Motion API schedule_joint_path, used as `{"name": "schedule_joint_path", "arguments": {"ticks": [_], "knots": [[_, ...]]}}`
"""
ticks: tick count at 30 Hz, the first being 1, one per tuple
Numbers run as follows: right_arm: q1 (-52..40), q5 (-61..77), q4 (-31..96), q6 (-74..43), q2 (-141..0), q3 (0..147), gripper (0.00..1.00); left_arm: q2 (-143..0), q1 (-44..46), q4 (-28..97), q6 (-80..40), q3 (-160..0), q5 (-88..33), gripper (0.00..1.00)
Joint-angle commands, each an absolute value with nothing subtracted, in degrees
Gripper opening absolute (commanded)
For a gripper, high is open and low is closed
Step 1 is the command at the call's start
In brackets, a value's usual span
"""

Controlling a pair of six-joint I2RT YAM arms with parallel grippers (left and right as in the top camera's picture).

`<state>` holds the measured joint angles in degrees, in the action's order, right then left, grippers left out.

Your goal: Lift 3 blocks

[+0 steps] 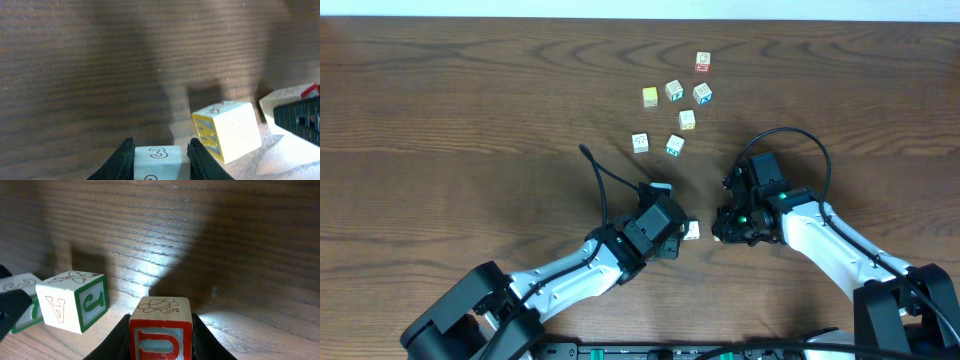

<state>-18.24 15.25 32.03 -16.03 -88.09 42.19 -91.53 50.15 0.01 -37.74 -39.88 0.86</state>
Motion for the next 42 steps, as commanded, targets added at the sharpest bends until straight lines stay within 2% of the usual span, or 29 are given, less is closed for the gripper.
{"name": "schedule_joint_path", "arguments": {"ticks": [1, 10, 22, 33, 42], "knots": [[-18.7, 14.4, 32.1, -15.6, -88.1, 42.2, 0.08, -92.2, 50.0, -0.5, -38.3, -39.6, 4.3, 0.25], [-18.7, 14.4, 32.1, -15.6, -88.1, 42.2, 0.08, -92.2, 50.0, -3.0, -38.3, -39.6, 5.4, 0.26], [-18.7, 14.4, 32.1, -15.6, -88.1, 42.2, 0.08, -92.2, 50.0, -3.7, -38.2, -39.6, 5.7, 0.54], [-18.7, 14.4, 31.7, -15.6, -88.1, 42.2, 0.08, -88.9, 50.0, 0.5, -38.2, -39.7, 5.2, 0.54], [-19.7, 14.5, 30.5, -15.1, -88.1, 42.2, 0.14, -78.2, 50.0, 9.3, -35.9, -39.7, 10.9, 0.54]]}}
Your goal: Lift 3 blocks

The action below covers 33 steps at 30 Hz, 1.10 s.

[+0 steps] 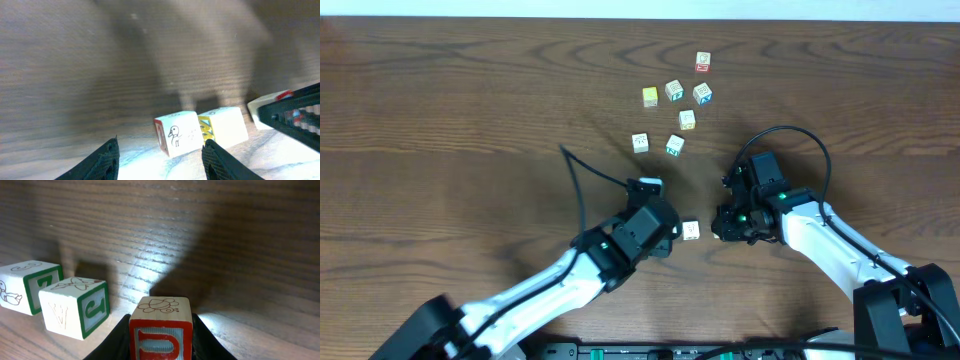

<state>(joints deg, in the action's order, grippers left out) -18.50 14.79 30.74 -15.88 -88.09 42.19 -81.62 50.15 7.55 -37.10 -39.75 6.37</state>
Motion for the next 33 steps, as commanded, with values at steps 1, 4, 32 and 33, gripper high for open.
{"name": "schedule_joint_path", "arguments": {"ticks": [1, 4, 32, 33], "knots": [[-20.1, 14.5, 30.4, -15.1, -88.1, 42.2, 0.15, -77.4, 50.0, 10.2, -35.8, -39.7, 11.7, 0.54], [-21.3, 14.5, 29.9, -15.1, -88.1, 42.2, 0.20, -76.4, 50.0, 12.0, -35.8, -39.7, 12.9, 0.55], [-22.0, 14.0, 32.4, -13.2, -88.0, 46.1, 0.39, -77.2, 50.0, 16.7, -35.9, -39.5, 13.2, 0.55], [-22.0, 14.0, 32.7, -13.2, -88.0, 46.5, 0.40, -77.2, 50.0, 16.7, -35.8, -39.5, 13.2, 0.55]]}}
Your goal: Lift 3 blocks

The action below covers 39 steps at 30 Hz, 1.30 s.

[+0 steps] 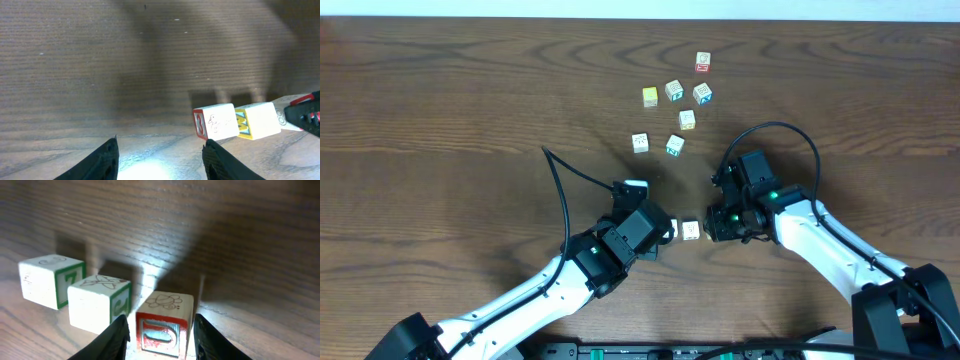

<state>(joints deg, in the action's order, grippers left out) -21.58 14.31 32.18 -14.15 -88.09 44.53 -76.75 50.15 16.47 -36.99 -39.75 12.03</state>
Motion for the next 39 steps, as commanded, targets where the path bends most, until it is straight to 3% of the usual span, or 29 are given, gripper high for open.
{"name": "schedule_joint_path", "arguments": {"ticks": [1, 5, 14, 17, 19, 21, 23, 39], "knots": [[-22.0, 14.0, 32.9, -13.2, -88.0, 46.8, 0.40, -77.2, 50.0, 16.7, -35.8, -39.5, 13.2, 0.55], [-21.9, 13.3, 34.3, -13.2, -88.0, 48.1, 0.38, -77.2, 50.0, 16.9, -35.8, -39.5, 14.2, 0.55], [-20.4, 4.1, 43.7, -12.5, -88.0, 54.2, 0.12, -79.6, 50.0, 17.6, -35.6, -39.5, 15.7, 0.54], [-19.7, 1.0, 45.3, -12.5, -88.0, 55.1, 0.06, -82.6, 49.5, 17.1, -35.7, -39.5, 15.7, 0.43], [-19.1, 0.2, 45.8, -12.6, -88.0, 54.8, 0.02, -84.8, 48.9, 17.1, -35.7, -39.5, 15.7, 0.27], [-18.7, 0.1, 45.6, -12.6, -88.0, 53.9, 0.01, -87.0, 48.3, 17.0, -35.7, -39.5, 15.2, 0.11], [-18.5, 0.0, 44.3, -12.6, -88.1, 52.7, 0.01, -88.2, 47.7, 16.3, -35.7, -39.5, 14.0, 0.08], [-18.5, 6.6, 35.3, -12.8, -88.1, 43.5, 0.04, -89.3, 46.9, 7.3, -36.3, -39.5, 7.4, 0.08]]}}
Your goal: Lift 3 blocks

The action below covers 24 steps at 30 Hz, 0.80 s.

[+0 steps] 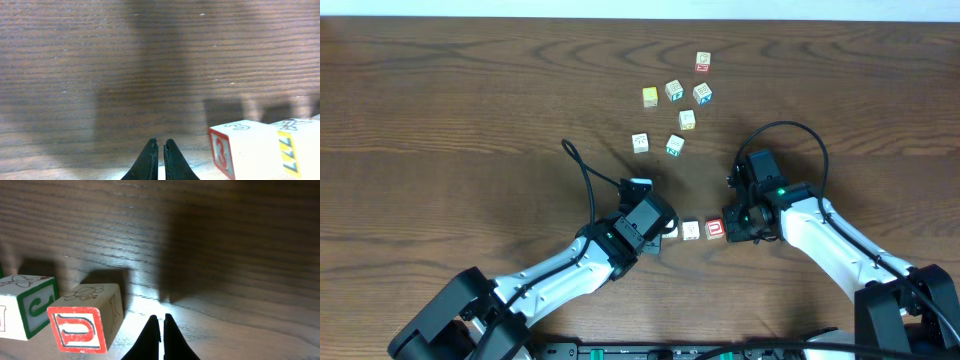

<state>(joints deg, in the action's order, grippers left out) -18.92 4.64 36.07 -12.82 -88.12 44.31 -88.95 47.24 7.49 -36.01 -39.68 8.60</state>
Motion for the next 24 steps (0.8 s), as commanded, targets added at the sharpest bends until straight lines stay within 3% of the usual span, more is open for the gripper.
{"name": "schedule_joint_path", "arguments": {"ticks": [1, 24], "knots": [[-18.5, 6.6, 34.9, -12.8, -88.1, 43.3, 0.04, -89.4, 46.9, 7.1, -36.3, -39.5, 6.7, 0.08], [-22.2, 11.1, 32.9, -12.6, -88.1, 42.3, 0.06, -93.9, 46.9, 3.2, -37.2, -39.5, -1.1, 0.08]]}}
